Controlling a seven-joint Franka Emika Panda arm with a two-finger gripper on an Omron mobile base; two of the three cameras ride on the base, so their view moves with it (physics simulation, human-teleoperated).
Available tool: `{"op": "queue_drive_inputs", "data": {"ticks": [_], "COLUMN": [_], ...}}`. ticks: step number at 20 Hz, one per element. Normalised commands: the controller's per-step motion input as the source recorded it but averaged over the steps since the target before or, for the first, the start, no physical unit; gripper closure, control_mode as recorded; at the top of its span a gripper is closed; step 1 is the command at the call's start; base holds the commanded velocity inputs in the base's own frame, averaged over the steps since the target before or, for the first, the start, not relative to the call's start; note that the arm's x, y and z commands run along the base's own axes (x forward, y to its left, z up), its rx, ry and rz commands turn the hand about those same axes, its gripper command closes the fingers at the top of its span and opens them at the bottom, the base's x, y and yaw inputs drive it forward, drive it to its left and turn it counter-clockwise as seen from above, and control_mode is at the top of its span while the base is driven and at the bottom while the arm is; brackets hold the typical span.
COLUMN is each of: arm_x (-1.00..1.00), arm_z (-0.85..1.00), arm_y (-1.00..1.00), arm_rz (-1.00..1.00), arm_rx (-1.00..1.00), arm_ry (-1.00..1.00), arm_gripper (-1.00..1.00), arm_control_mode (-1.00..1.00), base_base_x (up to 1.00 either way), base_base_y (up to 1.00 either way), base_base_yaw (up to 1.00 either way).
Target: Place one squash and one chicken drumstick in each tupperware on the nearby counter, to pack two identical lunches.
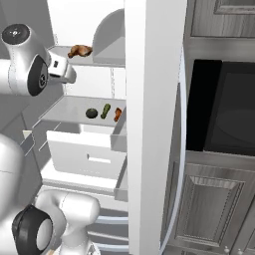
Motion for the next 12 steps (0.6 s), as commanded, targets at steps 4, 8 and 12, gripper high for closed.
{"op": "queue_drive_inputs", "data": {"ticks": [4,8,12], "arm_x": [0.05,0.22,0.08], "arm_z": [0.05,0.0,0.09], "arm_y": [0.21,0.18,0.05], "arm_rz": [0.0,0.04,0.02], "arm_rx": [0.01,0.0,0.0], "arm_ry": [-0.11,-0.22,-0.12], "arm_gripper": [-1.0,-1.0,-1.0], "arm_control_mode": [-1.0,-1.0,-1.0], "base_base_x": [0.0,0.0,0.0], "base_base_y": [0.0,0.0,0.0], "base_base_yaw": [0.0,0.0,0.0]}}
